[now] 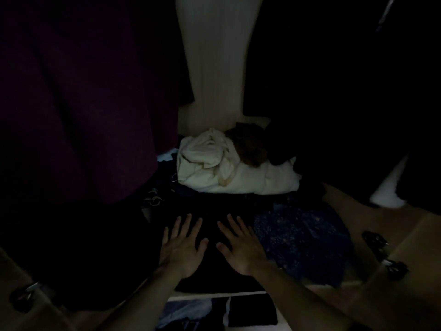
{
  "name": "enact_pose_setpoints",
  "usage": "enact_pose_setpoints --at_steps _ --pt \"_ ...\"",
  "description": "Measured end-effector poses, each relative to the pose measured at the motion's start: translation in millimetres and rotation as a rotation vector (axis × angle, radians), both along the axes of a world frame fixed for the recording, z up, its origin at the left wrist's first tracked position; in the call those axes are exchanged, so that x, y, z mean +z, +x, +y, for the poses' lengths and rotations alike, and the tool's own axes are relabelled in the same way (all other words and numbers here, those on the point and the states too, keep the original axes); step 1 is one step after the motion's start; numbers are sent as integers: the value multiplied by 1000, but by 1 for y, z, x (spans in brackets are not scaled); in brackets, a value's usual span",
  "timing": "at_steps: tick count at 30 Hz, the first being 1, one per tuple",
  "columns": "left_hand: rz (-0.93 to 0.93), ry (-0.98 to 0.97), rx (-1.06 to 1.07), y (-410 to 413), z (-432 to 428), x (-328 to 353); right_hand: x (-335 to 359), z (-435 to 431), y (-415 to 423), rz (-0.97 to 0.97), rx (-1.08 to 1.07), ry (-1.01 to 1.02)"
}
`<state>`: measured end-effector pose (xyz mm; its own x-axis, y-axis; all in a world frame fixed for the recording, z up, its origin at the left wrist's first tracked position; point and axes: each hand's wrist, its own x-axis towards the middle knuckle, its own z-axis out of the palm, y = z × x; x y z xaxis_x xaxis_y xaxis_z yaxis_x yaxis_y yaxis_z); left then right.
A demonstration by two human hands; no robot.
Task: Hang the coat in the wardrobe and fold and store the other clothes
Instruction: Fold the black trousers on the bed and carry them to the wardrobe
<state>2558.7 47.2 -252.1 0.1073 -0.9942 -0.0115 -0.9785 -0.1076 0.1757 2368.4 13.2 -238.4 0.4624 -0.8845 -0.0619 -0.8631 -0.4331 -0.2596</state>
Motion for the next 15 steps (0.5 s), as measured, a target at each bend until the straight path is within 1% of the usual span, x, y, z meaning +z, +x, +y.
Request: enact_pose_setpoints --at_steps 3,7,11,15 --pt "68 37 -33 7 3 7 3 21 9 9 -92 -46" --pt "75 61 -86 13 7 9 0 61 9 -6 -141 -67" --pt "73 110 -125 14 10 15 6 89 5 83 -166 -2" --pt "15 72 -177 7 32 17 16 85 7 145 -201 88"
